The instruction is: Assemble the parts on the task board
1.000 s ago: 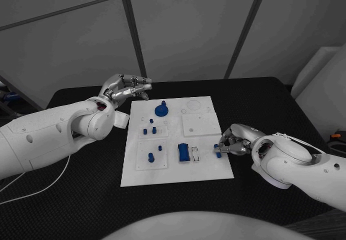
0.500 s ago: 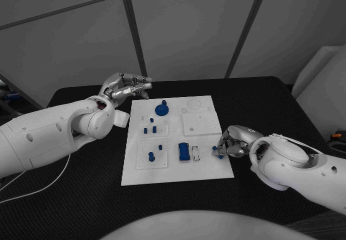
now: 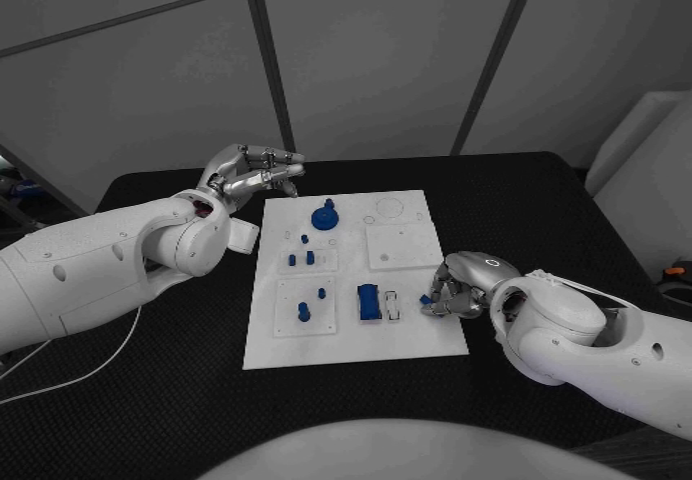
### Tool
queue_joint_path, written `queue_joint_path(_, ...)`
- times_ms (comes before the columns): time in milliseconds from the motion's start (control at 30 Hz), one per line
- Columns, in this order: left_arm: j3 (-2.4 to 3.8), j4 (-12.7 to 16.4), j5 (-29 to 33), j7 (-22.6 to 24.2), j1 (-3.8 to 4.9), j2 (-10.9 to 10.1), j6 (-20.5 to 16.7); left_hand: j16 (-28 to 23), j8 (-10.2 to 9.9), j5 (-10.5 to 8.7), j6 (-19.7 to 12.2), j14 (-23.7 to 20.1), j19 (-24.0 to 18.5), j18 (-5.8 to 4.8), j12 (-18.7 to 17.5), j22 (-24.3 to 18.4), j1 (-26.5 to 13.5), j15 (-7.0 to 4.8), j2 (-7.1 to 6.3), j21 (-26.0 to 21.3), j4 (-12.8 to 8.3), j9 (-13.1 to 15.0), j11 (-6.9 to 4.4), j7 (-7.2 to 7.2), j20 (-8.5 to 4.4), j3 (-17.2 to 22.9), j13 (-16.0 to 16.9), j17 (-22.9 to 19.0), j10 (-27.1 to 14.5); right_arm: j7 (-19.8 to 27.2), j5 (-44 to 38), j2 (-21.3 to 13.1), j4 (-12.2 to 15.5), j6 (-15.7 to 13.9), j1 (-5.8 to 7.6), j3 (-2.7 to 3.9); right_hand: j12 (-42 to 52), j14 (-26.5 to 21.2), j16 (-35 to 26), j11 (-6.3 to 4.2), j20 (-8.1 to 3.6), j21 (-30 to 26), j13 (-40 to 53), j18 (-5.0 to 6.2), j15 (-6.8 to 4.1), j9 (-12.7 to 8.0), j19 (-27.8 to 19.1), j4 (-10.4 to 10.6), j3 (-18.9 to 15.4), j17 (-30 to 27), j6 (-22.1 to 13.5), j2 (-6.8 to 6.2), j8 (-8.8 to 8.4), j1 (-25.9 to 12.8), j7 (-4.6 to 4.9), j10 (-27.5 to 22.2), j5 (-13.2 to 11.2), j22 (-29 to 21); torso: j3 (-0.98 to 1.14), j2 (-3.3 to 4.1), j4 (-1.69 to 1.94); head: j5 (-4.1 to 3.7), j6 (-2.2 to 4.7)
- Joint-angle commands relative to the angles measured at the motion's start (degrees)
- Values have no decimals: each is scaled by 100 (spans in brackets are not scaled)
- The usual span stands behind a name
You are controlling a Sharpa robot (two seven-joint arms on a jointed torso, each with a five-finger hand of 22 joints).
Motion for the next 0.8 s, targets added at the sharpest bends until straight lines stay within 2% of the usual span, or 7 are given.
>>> queue_joint_path(33,4,7,7,19,7,-4,61,-18,7,-10,-41,-5,40,-13,38,-5,1,37,37,-4,3,-5,2,-14,7,-33,-7,-5,-41,-187,-194,13,-25,398,-75,-65,-35,476,-30,-1,-3,-39,-1,15,-6,-8,-34,-16,64,997,-26,-2,-42,75,-3,-57,220,-7,3,-6,-5,8,-7)
queue_joint_path(100,4,5,7,19,7,-3,63,-18,7,-10,-41,-5,40,-13,38,-5,1,37,37,-4,3,-5,2,-14,7,-33,-7,-5,-41,-188,-206,24,-10,360,-77,-65,-53,476,-31,-11,-8,-44,-4,17,-14,-3,-30,-36,166,998,-29,12,-52,157,-7,-70,505,-8,2,-2,-1,2,-8)
queue_joint_path(233,4,2,7,18,7,0,63,-18,6,-9,-43,-5,40,-12,40,-6,3,37,39,-6,2,-6,1,-14,7,-32,-7,-6,-41,-195,-158,25,25,232,-79,-64,-83,480,-26,-37,-26,-36,-4,14,-40,-6,-12,-92,470,1011,-11,80,-69,384,-31,-90,871,13,4,-4,0,7,-9)
queue_joint_path(400,4,-3,7,16,6,5,61,-18,6,-9,-43,-5,40,-12,40,-6,3,37,39,-6,2,-6,1,-14,7,-32,-7,-6,-41,-190,80,5,91,-22,-80,-63,-92,487,-13,-55,-45,-7,9,4,-50,0,18,-47,889,1037,39,8,-75,429,-44,-71,1306,62,1,-1,2,8,-4)
queue_joint_path(500,4,-5,7,13,5,6,59,-18,6,-9,-43,-5,40,-12,40,-6,3,37,39,-6,2,-6,1,-14,7,-32,-7,-6,-41,-157,431,-20,135,-286,-79,-62,-87,490,-6,-63,-50,13,19,-1,-55,15,35,6,1107,1050,57,-58,-67,377,-54,-48,1423,94,2,0,0,12,-1)
queue_joint_path(633,4,-6,7,11,5,8,58,-18,7,-7,-44,-6,42,-11,44,-8,11,35,47,-8,-2,-5,-1,-15,6,-27,-6,-7,-40,-40,1174,-51,178,-803,-77,-61,-9,509,38,-82,-61,74,89,-17,-69,45,88,85,1370,1124,83,-115,-46,275,-77,31,1535,194,1,2,2,14,5)
queue_joint_path(800,4,-6,7,9,4,12,58,-18,7,-6,-44,-6,42,-11,46,-8,14,34,49,-8,-3,-5,-1,-15,5,-25,-6,-7,-40,54,1775,-27,218,-1105,-75,-59,-13,513,49,-84,-70,89,95,-21,-78,93,98,146,1672,1144,77,-248,-23,133,-88,53,1583,215,-1,7,9,17,8)
